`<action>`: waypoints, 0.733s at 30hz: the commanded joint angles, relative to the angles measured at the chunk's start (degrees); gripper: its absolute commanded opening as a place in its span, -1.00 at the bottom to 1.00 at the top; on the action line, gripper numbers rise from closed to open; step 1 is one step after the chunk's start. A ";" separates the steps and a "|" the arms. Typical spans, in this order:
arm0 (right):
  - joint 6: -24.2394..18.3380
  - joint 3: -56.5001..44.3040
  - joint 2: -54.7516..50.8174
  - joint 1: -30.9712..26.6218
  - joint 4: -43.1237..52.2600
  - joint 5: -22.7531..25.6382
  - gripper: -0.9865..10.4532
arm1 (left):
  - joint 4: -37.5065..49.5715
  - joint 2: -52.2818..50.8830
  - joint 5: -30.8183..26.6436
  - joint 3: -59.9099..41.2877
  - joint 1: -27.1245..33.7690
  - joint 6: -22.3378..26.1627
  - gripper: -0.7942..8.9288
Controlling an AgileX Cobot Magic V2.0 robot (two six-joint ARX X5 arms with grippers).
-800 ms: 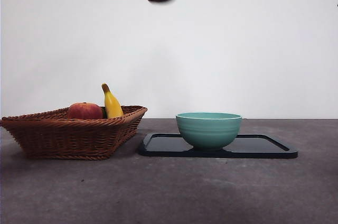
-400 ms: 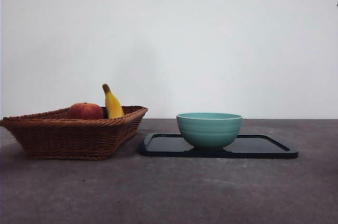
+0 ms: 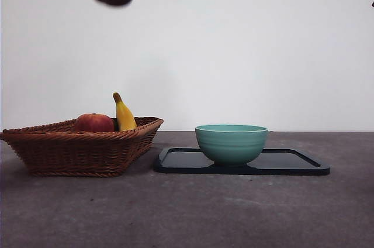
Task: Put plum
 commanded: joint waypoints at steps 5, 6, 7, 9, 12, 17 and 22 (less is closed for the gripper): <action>-0.70 0.50 0.20 0.28 0.57 0.07 -0.53 | 13.05 -2.36 0.09 -15.89 2.29 -0.22 -0.27; -0.76 0.50 0.20 0.28 0.57 0.07 -0.53 | 14.86 -2.36 0.09 -17.99 2.91 -0.33 -0.27; -0.81 0.50 0.20 0.28 0.59 0.07 -0.53 | 16.37 -2.36 0.07 -19.71 3.43 -0.37 -0.27; -0.81 0.50 0.20 0.28 0.59 0.07 -0.53 | 20.46 -2.36 0.07 -23.93 4.85 -0.39 -0.27; -0.81 0.50 0.20 0.28 0.59 0.07 -0.53 | 26.40 -2.36 0.07 -29.59 6.82 -0.37 -0.27; -0.79 0.50 0.22 0.28 1.03 0.07 -0.53 | 35.85 -2.34 0.07 -37.20 9.51 -0.24 -0.27; -0.76 0.50 0.22 0.28 1.51 0.07 -0.53 | 42.53 -2.25 0.07 -42.40 10.43 0.02 -0.27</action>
